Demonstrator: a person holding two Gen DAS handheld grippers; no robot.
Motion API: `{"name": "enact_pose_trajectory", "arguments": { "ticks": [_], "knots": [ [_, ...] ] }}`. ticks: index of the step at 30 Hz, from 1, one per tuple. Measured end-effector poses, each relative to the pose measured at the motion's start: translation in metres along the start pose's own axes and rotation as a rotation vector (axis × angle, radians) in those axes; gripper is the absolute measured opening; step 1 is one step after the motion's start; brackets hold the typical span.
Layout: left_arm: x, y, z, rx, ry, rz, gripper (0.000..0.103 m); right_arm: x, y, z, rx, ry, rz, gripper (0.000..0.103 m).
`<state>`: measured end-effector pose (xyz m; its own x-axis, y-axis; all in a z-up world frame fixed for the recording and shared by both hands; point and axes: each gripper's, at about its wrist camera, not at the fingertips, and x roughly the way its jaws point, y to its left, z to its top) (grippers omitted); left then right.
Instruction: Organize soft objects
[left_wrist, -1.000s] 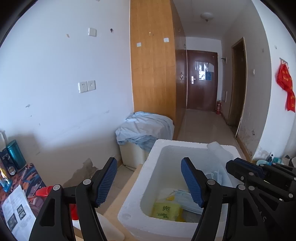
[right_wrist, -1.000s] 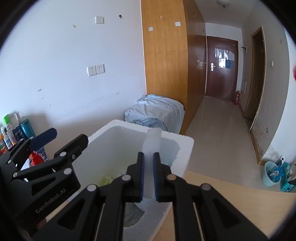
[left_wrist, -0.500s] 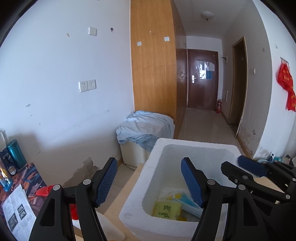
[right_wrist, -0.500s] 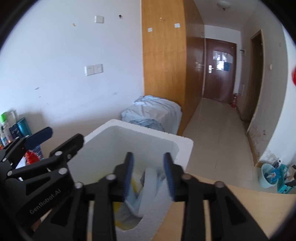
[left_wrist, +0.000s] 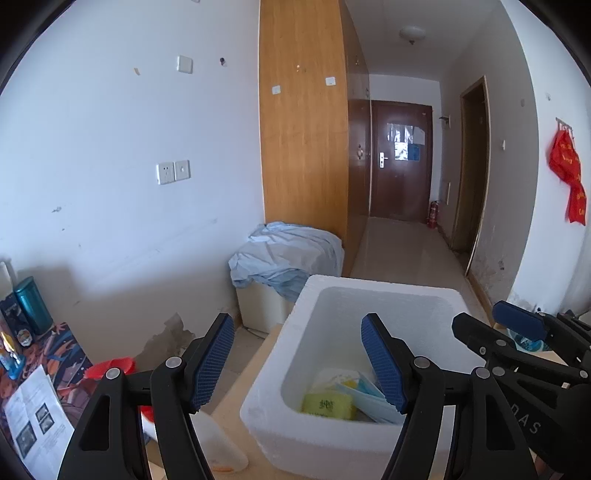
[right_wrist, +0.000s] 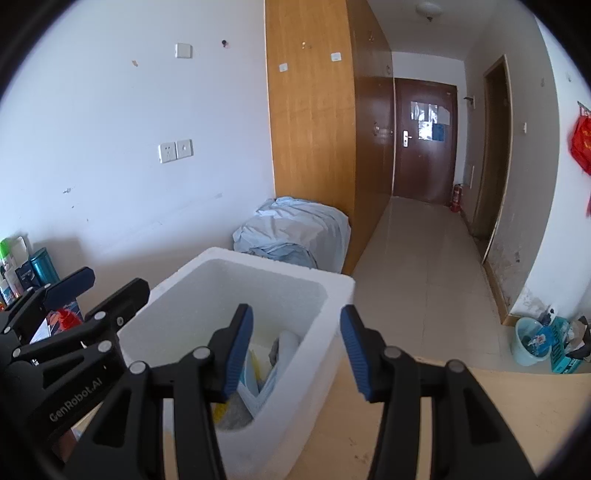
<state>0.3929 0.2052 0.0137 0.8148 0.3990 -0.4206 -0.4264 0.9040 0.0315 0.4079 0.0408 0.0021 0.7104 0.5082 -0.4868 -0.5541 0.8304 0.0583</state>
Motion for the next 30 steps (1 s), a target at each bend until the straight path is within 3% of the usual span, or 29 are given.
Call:
{"name": "enact_pose_trajectory", "arguments": {
  "ticks": [5, 10, 12, 14, 15, 23, 27, 30],
  "knots": [
    [-0.027, -0.004, -0.001, 0.004, -0.014, -0.014, 0.072, -0.031, 0.000, -0.005, 0.005, -0.020, -0.026, 0.062],
    [-0.065, -0.010, -0.004, 0.004, -0.034, -0.031, 0.072, -0.072, -0.001, -0.015, 0.018, -0.046, -0.034, 0.064],
    [-0.081, -0.013, -0.006, 0.012, -0.045, -0.035, 0.072, -0.085, -0.001, -0.018, 0.015, -0.059, -0.050, 0.069],
    [-0.099, -0.015, -0.009, 0.012, -0.055, -0.043, 0.072, -0.103, -0.003, -0.024, 0.018, -0.084, -0.075, 0.083],
    [-0.106, -0.016, -0.010, 0.012, -0.060, -0.047, 0.073, -0.111, -0.005, -0.026, 0.023, -0.097, -0.086, 0.085],
    [-0.180, -0.027, -0.039, 0.037, -0.098, -0.068, 0.082, -0.175, -0.009, -0.055, 0.062, -0.139, -0.119, 0.095],
    [-0.209, -0.026, -0.051, 0.042, -0.104, -0.084, 0.098, -0.198, -0.013, -0.072, 0.080, -0.147, -0.138, 0.097],
    [-0.231, -0.025, -0.063, 0.040, -0.132, -0.066, 0.099, -0.212, -0.016, -0.084, 0.107, -0.147, -0.148, 0.098]
  ]
}}
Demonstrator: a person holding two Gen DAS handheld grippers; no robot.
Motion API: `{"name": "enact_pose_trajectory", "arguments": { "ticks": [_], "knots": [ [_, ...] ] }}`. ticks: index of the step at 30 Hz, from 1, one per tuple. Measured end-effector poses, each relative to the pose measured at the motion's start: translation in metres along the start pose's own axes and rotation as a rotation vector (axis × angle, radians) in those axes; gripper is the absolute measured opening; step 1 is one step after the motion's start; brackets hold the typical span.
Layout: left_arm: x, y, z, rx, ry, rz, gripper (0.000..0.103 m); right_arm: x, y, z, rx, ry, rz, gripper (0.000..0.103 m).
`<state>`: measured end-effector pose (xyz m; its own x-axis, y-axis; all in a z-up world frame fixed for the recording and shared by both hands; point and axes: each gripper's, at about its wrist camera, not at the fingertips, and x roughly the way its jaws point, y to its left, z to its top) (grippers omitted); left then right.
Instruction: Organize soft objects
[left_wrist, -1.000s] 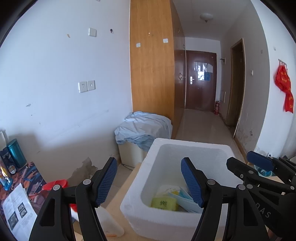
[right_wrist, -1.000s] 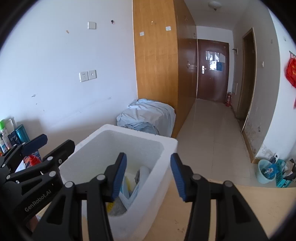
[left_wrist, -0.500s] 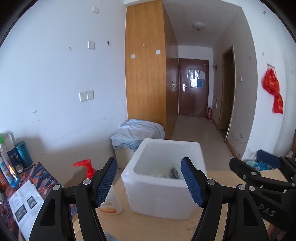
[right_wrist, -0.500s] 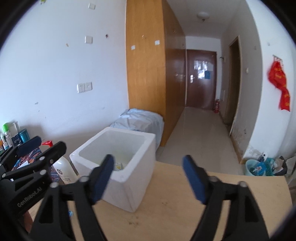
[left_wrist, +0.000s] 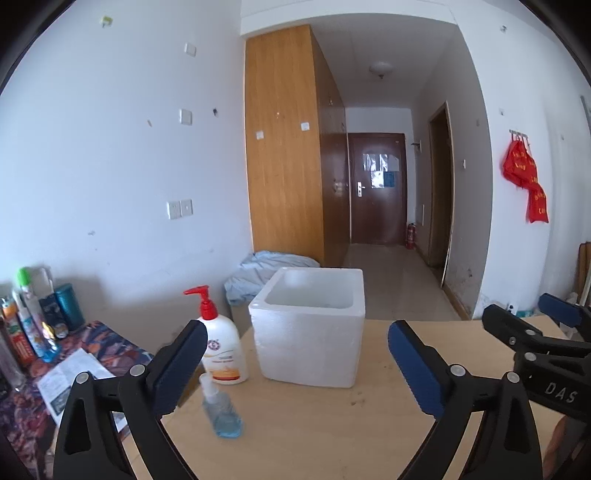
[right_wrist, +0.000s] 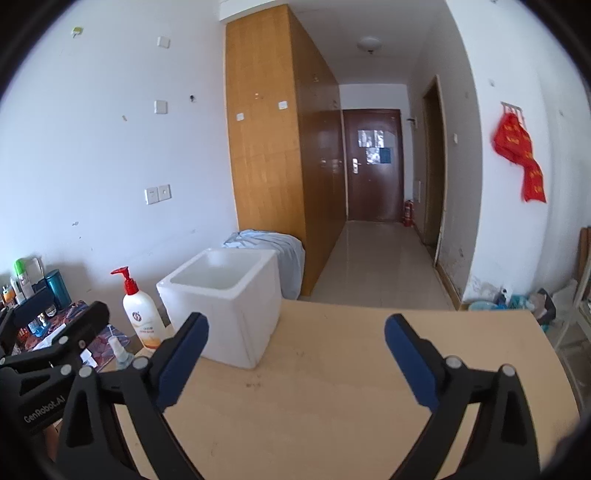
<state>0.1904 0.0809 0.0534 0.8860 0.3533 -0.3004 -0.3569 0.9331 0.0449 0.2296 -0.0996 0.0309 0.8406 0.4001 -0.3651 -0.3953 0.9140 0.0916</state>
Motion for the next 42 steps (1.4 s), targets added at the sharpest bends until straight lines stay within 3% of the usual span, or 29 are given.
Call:
{"name": "enact_pose_trajectory", "arguments": {
  "ticks": [8, 16, 30, 38, 42],
  "knots": [
    [-0.040, -0.006, -0.015, 0.014, -0.020, -0.022, 0.100, -0.026, -0.007, -0.019, 0.030, 0.005, -0.022, 0.099],
    [-0.055, -0.007, -0.026, 0.016, -0.017, -0.052, 0.100, -0.048, -0.015, -0.036, 0.047, -0.002, -0.053, 0.099],
    [-0.087, -0.010, -0.042, 0.004, -0.061, -0.134, 0.100, -0.116, -0.040, -0.071, 0.092, -0.090, -0.154, 0.099],
    [-0.121, -0.016, -0.063, 0.017, -0.120, -0.168, 0.100, -0.152, -0.027, -0.094, 0.062, -0.188, -0.227, 0.103],
    [-0.130, -0.018, -0.076, 0.027, -0.134, -0.178, 0.100, -0.155, -0.025, -0.101, 0.072, -0.195, -0.213, 0.103]
  ]
}}
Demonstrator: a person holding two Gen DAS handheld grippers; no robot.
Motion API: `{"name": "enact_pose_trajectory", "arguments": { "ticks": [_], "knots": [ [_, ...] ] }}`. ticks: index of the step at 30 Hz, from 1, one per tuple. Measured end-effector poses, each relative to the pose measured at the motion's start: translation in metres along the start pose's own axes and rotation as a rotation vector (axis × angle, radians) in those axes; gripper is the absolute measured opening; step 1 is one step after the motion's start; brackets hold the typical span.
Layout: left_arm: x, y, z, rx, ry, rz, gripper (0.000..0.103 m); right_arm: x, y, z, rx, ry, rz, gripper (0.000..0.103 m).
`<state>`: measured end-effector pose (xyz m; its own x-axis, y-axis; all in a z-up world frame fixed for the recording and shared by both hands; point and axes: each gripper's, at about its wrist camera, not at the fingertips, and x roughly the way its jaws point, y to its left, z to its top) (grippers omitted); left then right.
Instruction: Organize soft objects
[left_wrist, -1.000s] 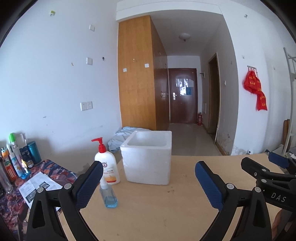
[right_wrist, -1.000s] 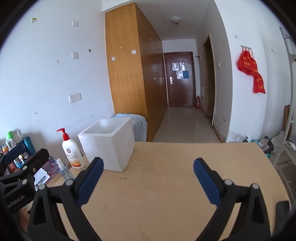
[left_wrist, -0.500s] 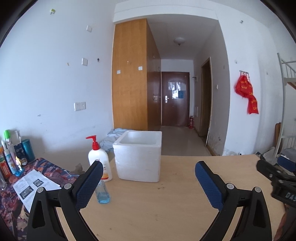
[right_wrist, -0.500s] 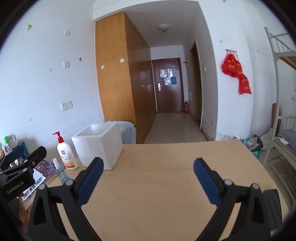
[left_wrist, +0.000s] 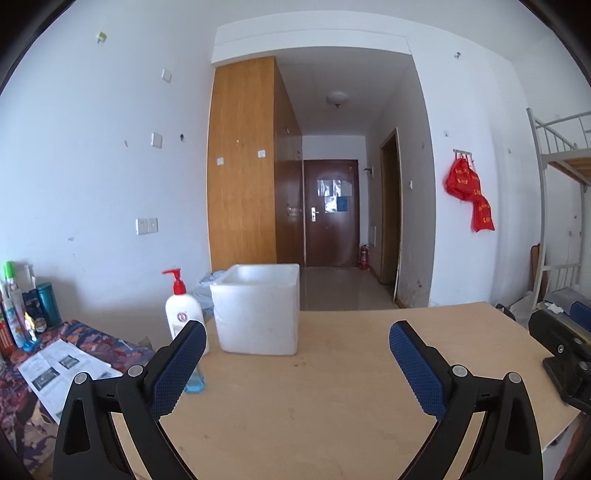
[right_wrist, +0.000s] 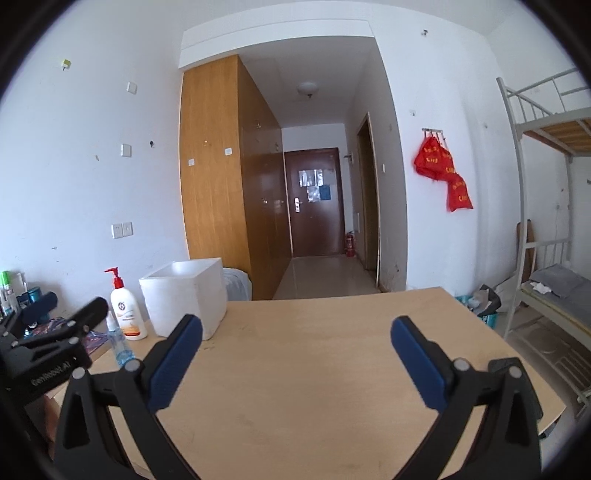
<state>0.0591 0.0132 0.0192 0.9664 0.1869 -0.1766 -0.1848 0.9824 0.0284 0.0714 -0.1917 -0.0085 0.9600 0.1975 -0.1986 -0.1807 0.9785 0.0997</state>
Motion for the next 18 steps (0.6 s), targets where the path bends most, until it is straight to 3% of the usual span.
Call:
{"name": "enact_pose_trajectory", "arguments": {
  "ticks": [11, 18],
  "knots": [
    [0.006, 0.002, -0.019, -0.022, 0.044, -0.014, 0.100, 0.007, -0.007, -0.012, 0.026, 0.021, -0.013, 0.103],
    [0.003, 0.005, -0.019, -0.033, 0.031, -0.017, 0.100, 0.005, -0.002, -0.015, 0.018, 0.021, -0.005, 0.103]
  ]
}}
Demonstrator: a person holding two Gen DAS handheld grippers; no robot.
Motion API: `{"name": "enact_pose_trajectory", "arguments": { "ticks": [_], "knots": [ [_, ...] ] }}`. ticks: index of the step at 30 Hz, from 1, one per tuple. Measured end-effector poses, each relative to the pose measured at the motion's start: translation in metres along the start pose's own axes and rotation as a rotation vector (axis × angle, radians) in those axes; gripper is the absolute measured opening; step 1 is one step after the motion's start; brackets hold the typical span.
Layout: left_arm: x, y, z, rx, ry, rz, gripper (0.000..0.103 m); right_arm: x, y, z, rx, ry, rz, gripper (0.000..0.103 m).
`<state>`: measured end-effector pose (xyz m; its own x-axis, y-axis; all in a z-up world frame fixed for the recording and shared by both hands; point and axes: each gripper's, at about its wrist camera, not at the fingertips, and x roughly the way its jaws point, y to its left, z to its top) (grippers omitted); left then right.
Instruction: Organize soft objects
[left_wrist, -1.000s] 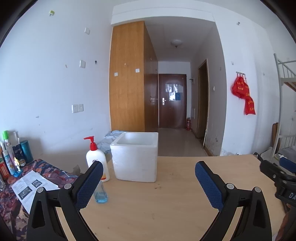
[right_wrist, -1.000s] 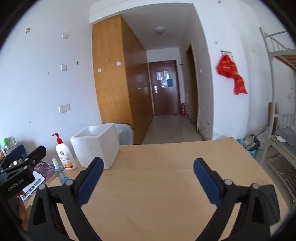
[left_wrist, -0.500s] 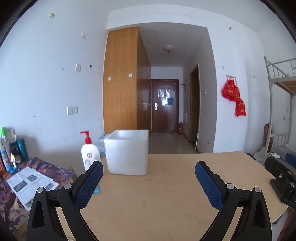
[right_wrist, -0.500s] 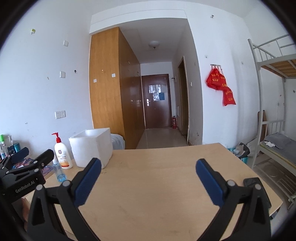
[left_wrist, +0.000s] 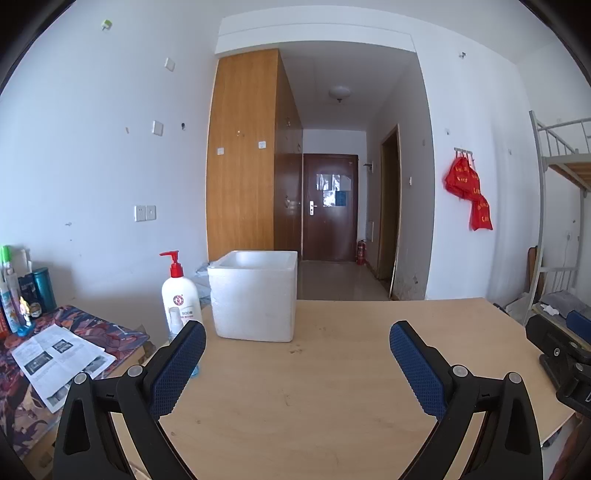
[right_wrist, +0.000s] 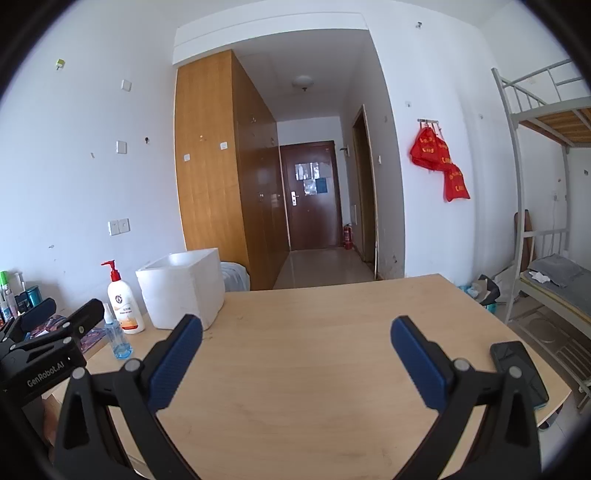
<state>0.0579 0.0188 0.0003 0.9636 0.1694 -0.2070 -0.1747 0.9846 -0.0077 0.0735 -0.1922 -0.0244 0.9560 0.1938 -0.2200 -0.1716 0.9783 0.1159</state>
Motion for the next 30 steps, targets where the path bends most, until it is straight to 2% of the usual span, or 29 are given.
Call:
{"name": "enact_pose_trajectory", "arguments": {
  "ticks": [15, 23, 26, 30],
  "knots": [
    [-0.002, 0.003, -0.002, -0.003, 0.002, -0.010, 0.100, -0.002, 0.003, -0.002, -0.016, 0.008, 0.014, 0.103],
    [-0.002, 0.005, -0.005, 0.001, 0.000, 0.047, 0.100, -0.002, 0.008, -0.003, -0.027, 0.016, 0.074, 0.103],
    [-0.002, 0.007, -0.006, 0.005, 0.001, 0.053, 0.100, -0.001, 0.010, -0.003, -0.029, 0.028, 0.108, 0.103],
    [-0.002, 0.008, -0.006, 0.001, 0.004, 0.057, 0.100, -0.001, 0.012, -0.003, -0.031, 0.031, 0.110, 0.103]
  ]
}}
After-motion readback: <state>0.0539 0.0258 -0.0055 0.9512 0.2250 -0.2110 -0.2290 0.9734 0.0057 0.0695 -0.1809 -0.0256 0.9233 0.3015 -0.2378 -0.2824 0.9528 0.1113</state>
